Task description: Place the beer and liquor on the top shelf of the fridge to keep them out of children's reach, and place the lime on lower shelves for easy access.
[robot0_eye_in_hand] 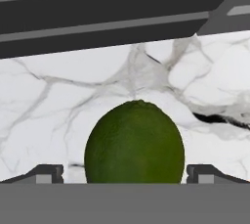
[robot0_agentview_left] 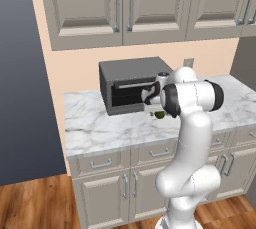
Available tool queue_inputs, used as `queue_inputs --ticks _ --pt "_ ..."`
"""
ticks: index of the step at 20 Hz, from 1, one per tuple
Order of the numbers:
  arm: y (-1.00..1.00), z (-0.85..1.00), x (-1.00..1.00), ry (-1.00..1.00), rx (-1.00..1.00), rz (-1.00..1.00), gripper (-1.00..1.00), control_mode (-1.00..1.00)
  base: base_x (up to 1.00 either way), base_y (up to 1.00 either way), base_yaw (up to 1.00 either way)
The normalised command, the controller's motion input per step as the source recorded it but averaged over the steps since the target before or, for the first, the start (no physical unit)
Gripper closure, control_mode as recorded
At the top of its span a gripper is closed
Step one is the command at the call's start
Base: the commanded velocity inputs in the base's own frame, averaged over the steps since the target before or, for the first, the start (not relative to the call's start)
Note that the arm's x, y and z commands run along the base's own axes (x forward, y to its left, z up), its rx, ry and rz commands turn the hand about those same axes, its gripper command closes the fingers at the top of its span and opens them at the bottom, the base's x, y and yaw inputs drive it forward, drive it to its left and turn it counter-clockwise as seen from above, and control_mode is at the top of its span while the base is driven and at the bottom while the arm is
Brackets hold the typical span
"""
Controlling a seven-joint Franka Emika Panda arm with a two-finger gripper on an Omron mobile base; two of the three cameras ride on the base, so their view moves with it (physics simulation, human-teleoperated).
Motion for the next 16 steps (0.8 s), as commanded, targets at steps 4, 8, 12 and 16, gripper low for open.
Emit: queue_inputs --ticks 4,8,12,16 --pt "-0.05 -0.10 0.17 0.00 0.00 0.00 -1.00 -1.00 0.00 0.00 0.00" --pt "-0.07 -0.21 0.04 0.00 0.00 0.00 -1.00 -1.00 0.00 0.00 0.00" --pt "-0.06 -0.22 0.00 0.00 0.00 0.00 -1.00 -1.00 0.00 0.00 0.00" --pt "-0.06 -0.20 0.00 0.00 0.00 0.00 1.00 -1.00 0.00 0.00 0.00"
